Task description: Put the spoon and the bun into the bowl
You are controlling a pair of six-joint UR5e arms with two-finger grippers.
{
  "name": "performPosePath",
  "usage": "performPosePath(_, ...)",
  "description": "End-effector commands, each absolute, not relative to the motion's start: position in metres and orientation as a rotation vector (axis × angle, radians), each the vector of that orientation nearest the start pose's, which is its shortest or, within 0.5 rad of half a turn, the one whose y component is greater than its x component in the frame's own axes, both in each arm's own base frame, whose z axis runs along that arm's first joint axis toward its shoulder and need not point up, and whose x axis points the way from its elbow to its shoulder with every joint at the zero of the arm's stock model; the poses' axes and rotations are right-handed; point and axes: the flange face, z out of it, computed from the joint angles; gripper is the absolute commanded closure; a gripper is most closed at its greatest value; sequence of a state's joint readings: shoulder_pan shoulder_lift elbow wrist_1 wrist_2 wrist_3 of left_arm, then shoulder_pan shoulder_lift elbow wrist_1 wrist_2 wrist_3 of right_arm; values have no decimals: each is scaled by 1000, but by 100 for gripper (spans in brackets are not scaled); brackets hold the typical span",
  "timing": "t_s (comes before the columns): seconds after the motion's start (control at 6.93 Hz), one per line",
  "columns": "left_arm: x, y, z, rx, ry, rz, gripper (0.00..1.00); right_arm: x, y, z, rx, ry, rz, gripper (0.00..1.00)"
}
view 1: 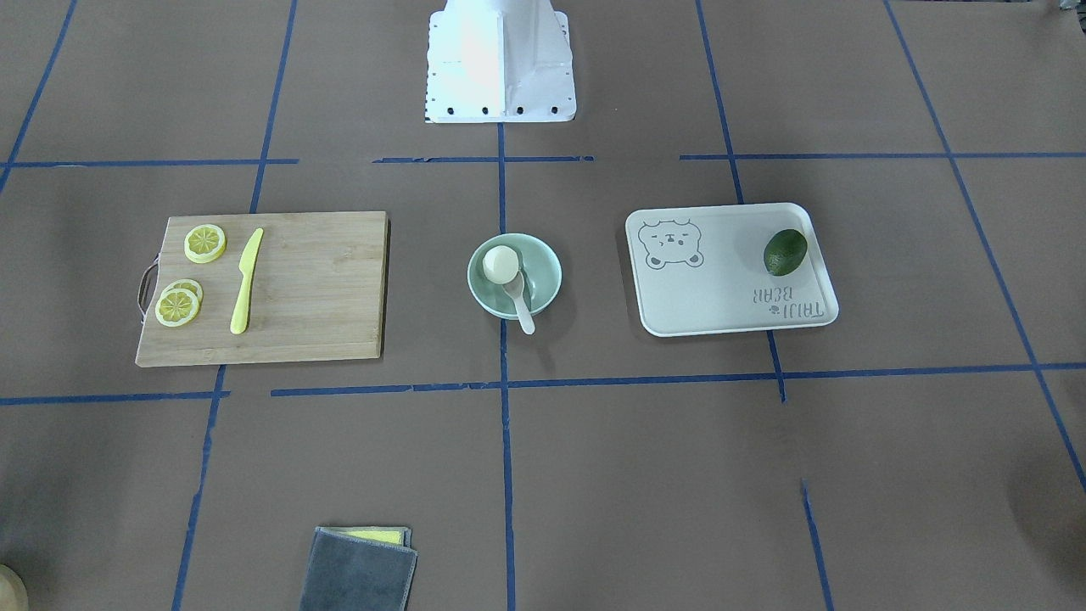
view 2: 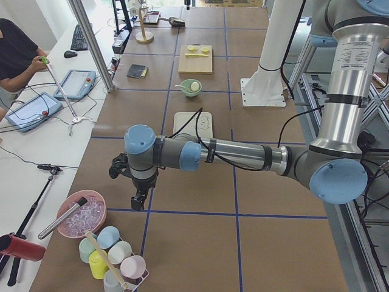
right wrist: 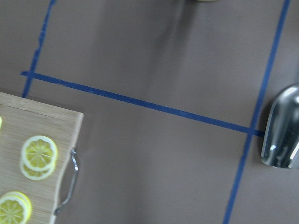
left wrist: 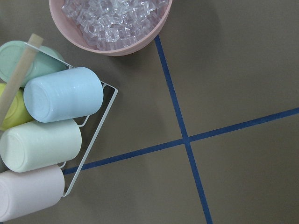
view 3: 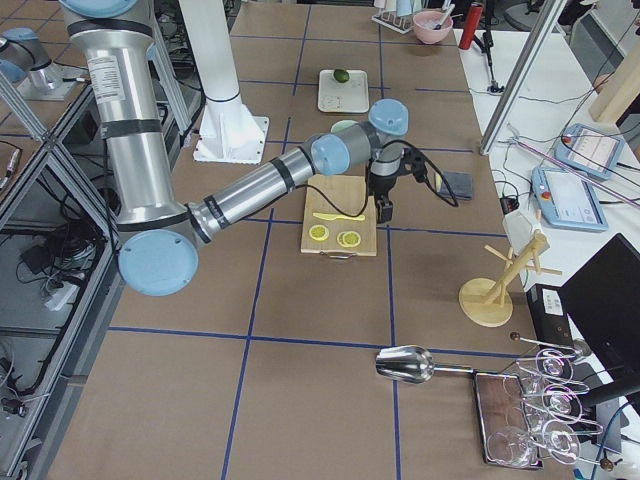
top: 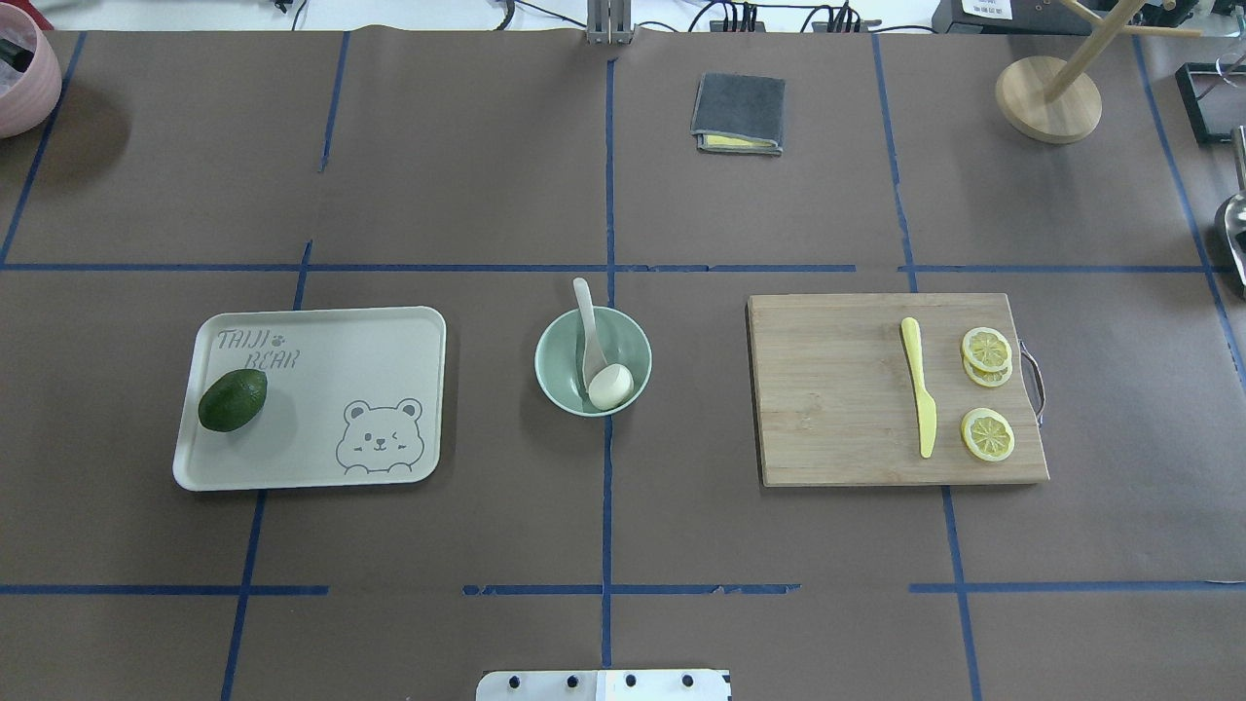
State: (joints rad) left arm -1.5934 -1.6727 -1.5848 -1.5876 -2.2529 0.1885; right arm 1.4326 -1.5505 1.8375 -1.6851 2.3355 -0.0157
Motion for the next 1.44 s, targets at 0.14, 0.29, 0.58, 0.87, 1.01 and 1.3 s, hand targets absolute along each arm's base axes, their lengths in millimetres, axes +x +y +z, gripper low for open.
performPosePath(0.14,-84,-533,617,162,671,188,0,104,-467,644,76,-818,-111,0)
performPosePath(0.29,-80,-517,631,135,731,175,0,108,-466,642,83,-803,-101,0)
performPosePath(0.58,-78,-498,651,94,754,151,0,109,-463,642,77,-786,-92,0)
performPosePath(0.87,-77,-484,675,46,762,128,0,107,-461,649,56,-797,-73,0)
performPosePath(1.01,-77,-490,664,60,759,118,0,106,-461,649,54,-811,-70,0)
performPosePath(1.3,-76,-502,625,72,759,24,0,105,-461,647,48,-825,-45,0)
